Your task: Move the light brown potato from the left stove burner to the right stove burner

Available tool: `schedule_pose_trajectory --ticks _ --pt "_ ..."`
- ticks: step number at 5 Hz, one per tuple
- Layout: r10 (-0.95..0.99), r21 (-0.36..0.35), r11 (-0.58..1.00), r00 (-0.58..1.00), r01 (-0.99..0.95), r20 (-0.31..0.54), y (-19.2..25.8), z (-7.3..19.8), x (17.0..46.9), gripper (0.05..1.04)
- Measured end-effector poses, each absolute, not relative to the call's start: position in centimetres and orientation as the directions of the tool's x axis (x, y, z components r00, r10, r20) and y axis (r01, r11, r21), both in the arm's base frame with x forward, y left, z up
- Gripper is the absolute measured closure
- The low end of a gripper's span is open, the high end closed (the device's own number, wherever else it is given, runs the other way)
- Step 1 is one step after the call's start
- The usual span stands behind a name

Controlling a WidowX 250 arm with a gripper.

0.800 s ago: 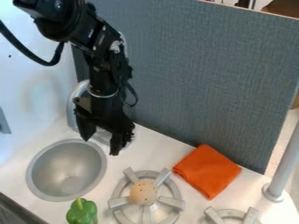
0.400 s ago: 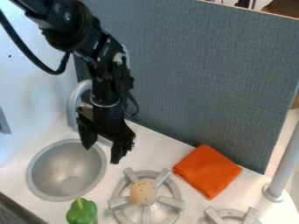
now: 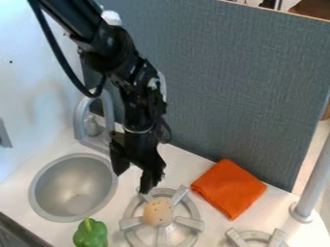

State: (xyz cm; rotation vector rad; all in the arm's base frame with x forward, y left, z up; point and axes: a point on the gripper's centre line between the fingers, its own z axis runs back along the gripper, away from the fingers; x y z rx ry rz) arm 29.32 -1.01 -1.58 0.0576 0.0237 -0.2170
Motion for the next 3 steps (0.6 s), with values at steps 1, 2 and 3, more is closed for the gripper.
schedule_pose_trajectory --ticks 1,2,3 --pt "-0.231 0.048 0.971 0.970 0.235 -0.077 -1.59 -3.16 29.79 0.075" --pt "-0.246 0.045 0.967 0.964 0.252 -0.104 -2.01 -3.92 29.73 0.075" --pt "-0.250 0.038 0.966 0.963 0.254 -0.097 -2.19 -3.94 29.80 0.075"
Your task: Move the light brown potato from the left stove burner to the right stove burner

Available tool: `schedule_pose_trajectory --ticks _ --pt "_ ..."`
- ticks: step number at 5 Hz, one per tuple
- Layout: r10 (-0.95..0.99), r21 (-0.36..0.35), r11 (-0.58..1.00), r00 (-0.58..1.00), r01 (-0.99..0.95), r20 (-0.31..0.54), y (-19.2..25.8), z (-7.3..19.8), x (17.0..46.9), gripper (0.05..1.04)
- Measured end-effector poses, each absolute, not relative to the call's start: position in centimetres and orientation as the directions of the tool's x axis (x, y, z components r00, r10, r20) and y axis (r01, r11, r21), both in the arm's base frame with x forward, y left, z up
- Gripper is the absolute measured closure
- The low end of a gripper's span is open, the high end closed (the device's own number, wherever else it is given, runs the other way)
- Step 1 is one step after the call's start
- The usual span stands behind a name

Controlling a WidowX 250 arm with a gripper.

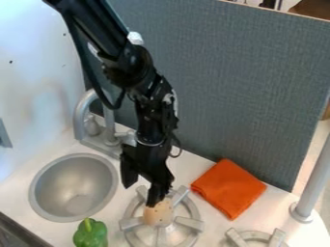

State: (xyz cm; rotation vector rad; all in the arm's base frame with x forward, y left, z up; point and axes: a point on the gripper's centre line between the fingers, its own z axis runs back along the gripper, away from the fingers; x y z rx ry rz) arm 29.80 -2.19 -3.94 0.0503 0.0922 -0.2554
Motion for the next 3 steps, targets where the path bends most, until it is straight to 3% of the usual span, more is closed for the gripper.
schedule_pose_trajectory --ticks 1,3 --pt "-0.290 0.034 0.955 0.953 0.294 -0.088 -3.3 -4.0 29.8 0.075" --pt "-0.306 0.038 0.949 0.945 0.312 -0.115 -4.5 -6.6 29.8 0.075"
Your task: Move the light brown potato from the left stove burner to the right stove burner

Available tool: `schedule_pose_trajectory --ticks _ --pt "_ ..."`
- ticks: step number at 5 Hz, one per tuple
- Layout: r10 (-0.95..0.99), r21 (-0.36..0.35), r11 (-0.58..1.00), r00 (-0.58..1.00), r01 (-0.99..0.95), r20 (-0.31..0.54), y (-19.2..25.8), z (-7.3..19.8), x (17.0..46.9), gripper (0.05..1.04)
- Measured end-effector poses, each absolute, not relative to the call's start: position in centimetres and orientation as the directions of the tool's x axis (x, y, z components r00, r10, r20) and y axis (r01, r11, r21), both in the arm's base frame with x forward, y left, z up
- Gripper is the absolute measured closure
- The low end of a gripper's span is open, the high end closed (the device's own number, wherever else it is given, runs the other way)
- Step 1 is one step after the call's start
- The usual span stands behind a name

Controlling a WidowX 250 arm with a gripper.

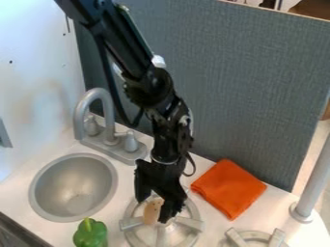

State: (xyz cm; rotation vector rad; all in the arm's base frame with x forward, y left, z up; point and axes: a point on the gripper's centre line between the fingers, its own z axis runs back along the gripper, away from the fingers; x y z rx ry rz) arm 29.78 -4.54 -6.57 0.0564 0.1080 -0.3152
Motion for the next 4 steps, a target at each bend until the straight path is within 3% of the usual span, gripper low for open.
schedule_pose_trajectory --ticks 2,4 --pt "-0.276 0.065 0.955 0.949 0.288 -0.150 -4.33 -8.56 30.46 0.127" --pt "-0.256 0.074 0.961 0.956 0.268 -0.144 -4.21 -8.71 30.28 0.432"
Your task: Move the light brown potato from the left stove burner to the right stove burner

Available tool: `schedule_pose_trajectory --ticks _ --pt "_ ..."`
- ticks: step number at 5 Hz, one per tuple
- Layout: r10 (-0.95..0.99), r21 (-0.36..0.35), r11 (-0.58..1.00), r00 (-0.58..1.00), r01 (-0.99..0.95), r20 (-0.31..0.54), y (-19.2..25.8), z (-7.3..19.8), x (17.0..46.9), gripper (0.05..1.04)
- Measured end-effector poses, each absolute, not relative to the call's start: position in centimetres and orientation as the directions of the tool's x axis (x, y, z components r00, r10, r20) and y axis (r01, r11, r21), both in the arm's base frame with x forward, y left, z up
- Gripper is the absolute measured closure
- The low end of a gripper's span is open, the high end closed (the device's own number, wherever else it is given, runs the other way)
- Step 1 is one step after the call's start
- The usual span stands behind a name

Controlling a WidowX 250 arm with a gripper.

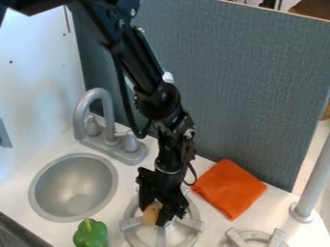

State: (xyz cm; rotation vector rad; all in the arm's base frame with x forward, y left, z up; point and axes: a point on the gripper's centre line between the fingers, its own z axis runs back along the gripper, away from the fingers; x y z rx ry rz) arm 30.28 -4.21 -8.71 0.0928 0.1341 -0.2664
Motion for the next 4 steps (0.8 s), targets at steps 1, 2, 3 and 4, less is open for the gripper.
schedule_pose_trajectory --ticks 1,2,3,4 --pt "-0.246 0.060 0.966 0.963 0.253 -0.113 -4.5 -7.1 30.1 0.489" --pt "-0.226 0.059 0.972 0.973 0.229 -0.046 -4.9 -4.1 30.4 0.489" --pt "-0.265 0.039 0.963 0.964 0.265 -0.001 -7.4 -2.2 30.6 0.489" --pt "-0.289 0.060 0.957 0.954 0.284 0.079 -11.3 -1.0 31.8 0.489"
